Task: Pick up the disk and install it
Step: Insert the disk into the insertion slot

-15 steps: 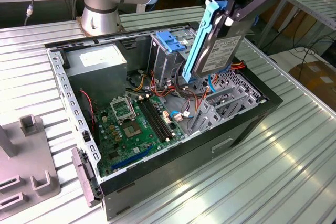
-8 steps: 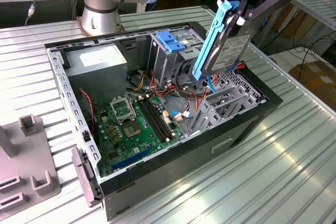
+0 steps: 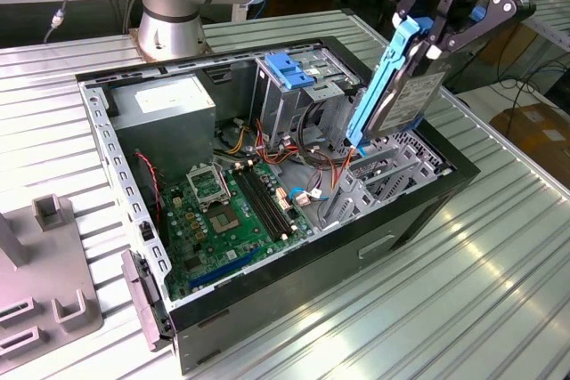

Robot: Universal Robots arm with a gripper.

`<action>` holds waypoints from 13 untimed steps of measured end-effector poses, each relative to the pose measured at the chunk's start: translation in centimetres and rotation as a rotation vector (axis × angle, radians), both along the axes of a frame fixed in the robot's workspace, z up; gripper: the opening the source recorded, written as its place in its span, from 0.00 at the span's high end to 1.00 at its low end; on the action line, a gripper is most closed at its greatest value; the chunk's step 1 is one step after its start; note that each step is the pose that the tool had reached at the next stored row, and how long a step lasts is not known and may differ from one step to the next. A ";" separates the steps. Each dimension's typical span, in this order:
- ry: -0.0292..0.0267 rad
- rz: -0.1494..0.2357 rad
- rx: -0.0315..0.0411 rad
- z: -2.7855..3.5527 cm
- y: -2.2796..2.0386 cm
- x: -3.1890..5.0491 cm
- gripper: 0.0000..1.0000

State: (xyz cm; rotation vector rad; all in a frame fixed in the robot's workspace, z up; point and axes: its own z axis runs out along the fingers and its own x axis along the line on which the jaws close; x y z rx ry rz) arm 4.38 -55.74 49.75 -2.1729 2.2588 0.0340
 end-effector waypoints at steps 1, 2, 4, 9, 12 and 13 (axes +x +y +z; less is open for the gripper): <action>0.0000 0.000 0.0000 -0.10 -0.03 0.12 0.63; 0.0000 0.000 -0.0001 -0.19 -0.06 0.23 0.63; 0.0000 0.001 0.0000 -0.55 -0.14 0.57 0.63; 0.0000 0.003 -0.0027 -1.42 -0.46 0.94 0.63; 0.0000 0.002 -0.0031 -1.95 -0.71 1.08 0.63; 0.0000 0.002 -0.0032 -2.23 -0.72 1.15 0.63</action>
